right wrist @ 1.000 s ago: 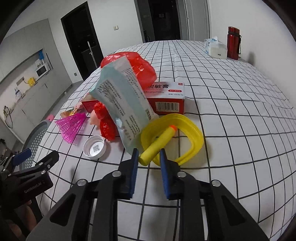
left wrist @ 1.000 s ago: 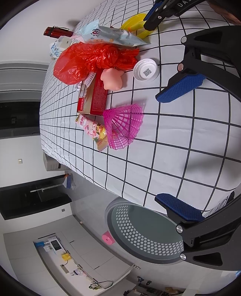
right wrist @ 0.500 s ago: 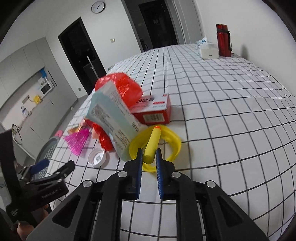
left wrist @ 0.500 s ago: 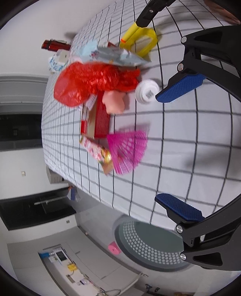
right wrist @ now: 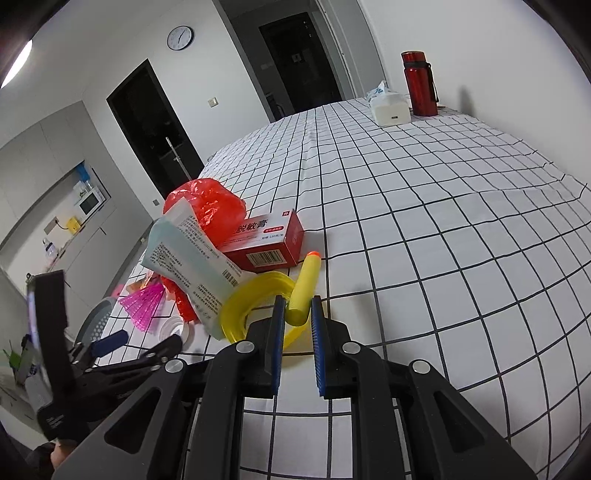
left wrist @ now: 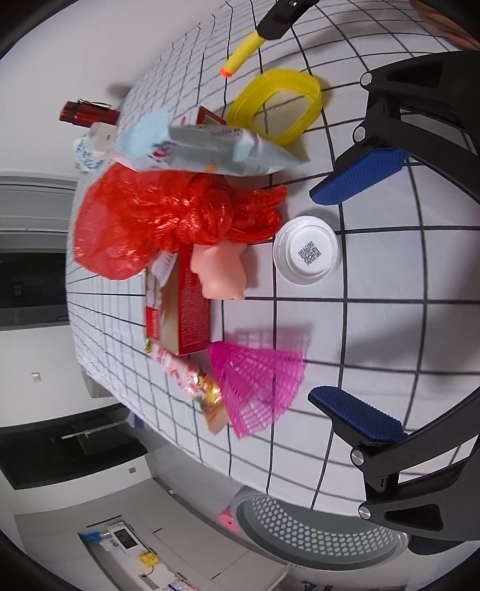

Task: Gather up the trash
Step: 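Grasp the white bottle cap with the left tool while right lifts the yellow stick, then carry cap and stick over the grey basket and open both tools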

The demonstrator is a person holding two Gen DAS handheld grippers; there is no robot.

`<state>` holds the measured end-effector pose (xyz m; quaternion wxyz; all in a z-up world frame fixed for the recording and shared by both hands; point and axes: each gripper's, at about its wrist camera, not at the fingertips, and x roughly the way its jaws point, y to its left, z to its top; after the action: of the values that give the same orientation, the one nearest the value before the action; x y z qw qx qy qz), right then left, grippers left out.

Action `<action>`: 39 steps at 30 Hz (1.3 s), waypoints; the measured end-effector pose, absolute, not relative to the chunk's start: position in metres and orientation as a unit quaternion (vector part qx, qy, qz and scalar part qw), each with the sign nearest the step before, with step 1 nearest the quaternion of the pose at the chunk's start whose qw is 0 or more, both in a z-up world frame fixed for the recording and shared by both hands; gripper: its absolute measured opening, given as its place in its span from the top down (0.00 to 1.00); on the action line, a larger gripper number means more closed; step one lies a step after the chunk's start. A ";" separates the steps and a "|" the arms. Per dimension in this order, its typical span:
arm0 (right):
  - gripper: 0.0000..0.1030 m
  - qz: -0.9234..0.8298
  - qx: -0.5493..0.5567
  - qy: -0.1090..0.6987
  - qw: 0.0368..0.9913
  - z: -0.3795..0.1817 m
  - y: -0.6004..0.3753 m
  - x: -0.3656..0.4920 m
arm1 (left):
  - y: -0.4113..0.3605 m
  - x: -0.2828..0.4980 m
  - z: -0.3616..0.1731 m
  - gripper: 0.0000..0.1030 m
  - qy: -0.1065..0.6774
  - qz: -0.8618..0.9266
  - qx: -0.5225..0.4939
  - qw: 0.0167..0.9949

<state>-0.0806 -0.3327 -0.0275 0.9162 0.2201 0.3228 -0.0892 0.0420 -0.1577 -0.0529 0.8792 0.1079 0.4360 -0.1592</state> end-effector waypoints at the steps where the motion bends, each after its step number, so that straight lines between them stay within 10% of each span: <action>1: 0.87 -0.088 0.222 0.323 0.916 -0.028 -0.334 -0.081 | -0.160 0.044 -0.055 0.06 0.440 -0.155 0.113 0.877; 5: 0.87 -0.085 0.226 0.324 0.915 -0.031 -0.335 -0.080 | -0.162 0.048 -0.054 0.08 0.443 -0.160 0.109 0.875; 12: 0.87 -0.086 0.227 0.326 0.914 -0.031 -0.334 -0.081 | -0.167 0.045 -0.054 0.62 0.445 -0.207 0.107 0.864; 39: 0.87 0.136 0.131 0.333 0.924 0.042 -0.121 -0.002 | 0.085 0.049 0.011 0.62 0.377 -0.024 0.033 0.925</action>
<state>-0.0020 -0.1206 0.0416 0.9236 0.1311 0.3334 0.1364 0.0493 0.0848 0.0112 0.9254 0.0328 0.3768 -0.0244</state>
